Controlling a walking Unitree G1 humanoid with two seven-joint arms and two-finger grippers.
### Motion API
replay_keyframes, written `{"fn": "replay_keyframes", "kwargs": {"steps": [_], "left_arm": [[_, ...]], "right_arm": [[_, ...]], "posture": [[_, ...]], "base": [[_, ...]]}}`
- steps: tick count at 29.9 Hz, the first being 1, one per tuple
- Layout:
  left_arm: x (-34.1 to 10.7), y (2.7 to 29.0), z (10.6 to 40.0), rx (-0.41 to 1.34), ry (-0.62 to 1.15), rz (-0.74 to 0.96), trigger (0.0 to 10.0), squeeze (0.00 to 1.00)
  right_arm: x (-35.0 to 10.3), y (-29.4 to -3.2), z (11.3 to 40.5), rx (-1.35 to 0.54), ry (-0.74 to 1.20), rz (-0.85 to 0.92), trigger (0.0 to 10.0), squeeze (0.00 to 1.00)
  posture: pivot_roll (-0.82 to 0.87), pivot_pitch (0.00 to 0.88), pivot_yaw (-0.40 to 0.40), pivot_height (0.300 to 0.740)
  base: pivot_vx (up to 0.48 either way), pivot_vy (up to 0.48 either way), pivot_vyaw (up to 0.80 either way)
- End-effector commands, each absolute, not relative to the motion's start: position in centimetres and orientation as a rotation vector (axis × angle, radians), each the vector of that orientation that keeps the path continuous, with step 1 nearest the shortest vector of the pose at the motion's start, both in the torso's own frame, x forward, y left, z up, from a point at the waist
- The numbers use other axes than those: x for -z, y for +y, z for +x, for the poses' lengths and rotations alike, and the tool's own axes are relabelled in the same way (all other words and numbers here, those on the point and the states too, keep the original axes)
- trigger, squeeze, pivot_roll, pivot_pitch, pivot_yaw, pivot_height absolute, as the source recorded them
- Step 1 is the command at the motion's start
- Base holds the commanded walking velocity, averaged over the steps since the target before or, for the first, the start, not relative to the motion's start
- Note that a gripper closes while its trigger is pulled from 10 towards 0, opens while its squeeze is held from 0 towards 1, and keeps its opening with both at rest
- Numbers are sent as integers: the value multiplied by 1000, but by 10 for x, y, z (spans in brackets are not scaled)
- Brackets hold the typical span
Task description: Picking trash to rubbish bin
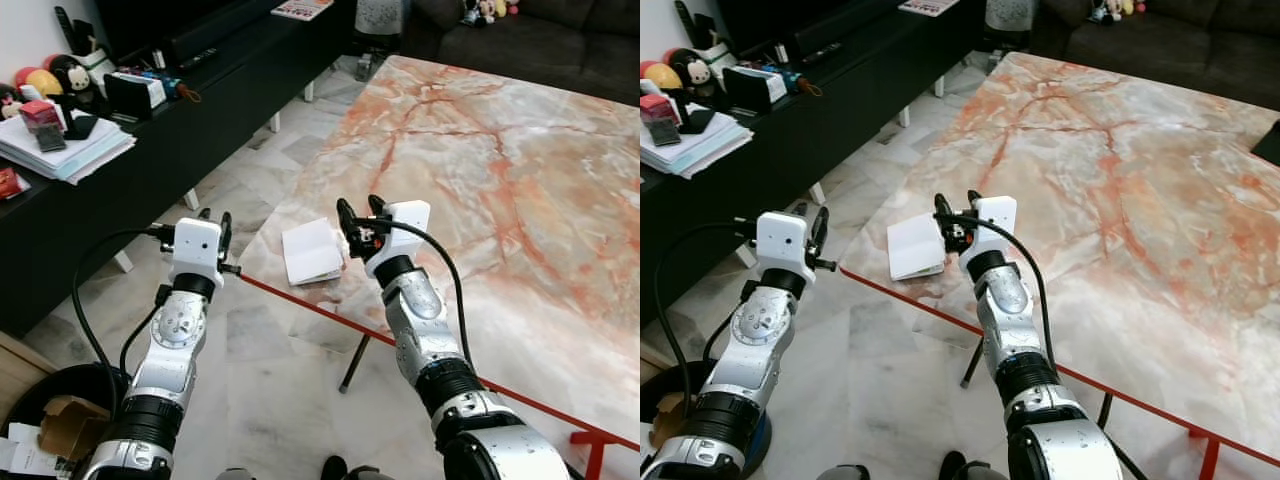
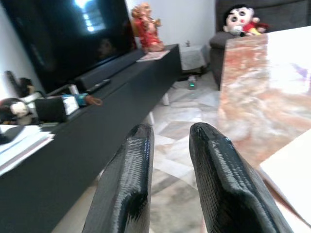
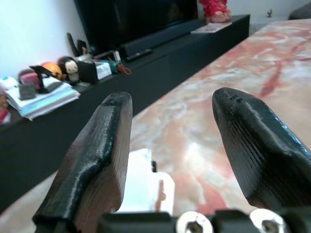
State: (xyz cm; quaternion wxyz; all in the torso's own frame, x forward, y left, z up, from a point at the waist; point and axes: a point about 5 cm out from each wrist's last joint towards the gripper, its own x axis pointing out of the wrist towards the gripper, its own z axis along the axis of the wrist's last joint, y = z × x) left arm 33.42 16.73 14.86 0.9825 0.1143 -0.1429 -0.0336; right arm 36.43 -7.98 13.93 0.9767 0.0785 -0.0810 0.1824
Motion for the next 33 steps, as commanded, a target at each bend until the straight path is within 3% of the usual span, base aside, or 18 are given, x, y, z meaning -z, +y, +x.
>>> {"fn": "replay_keyframes", "kwargs": {"steps": [1, 12, 23, 27, 31, 32, 33], "left_arm": [[-141, 168, 334, 84, -244, 227, 10000, 0], [-133, 165, 333, 132, -197, 234, 10000, 0], [-128, 160, 332, 171, -177, 246, 10000, 0], [-126, 157, 331, 191, -169, 240, 10000, 0], [-126, 155, 331, 199, -167, 241, 10000, 0], [-125, 155, 331, 202, -166, 242, 10000, 0], [-125, 154, 331, 207, -166, 243, 10000, 0]], "right_arm": [[-138, -78, 364, -370, -145, 136, 10000, 0], [-114, -78, 360, -323, 45, 173, 10000, 0], [-120, -78, 359, -306, 98, 382, 10000, 0], [-131, -76, 362, -304, 109, 537, 10000, 0], [-133, -77, 362, -303, 116, 543, 10000, 0], [-133, -78, 362, -302, 116, 553, 10000, 769], [-134, -78, 362, -303, 118, 579, 10000, 1000]], "posture": [[124, 160, -49, 740], [120, 166, -52, 740], [116, 166, -52, 740], [115, 164, -50, 740], [114, 160, -48, 740], [114, 160, -48, 740], [113, 157, -47, 740]], "base": [[0, 0, 0], [0, 0, 0], [0, 0, 0], [0, 0, 0], [0, 0, 0], [0, 0, 0], [0, 0, 0]]}}
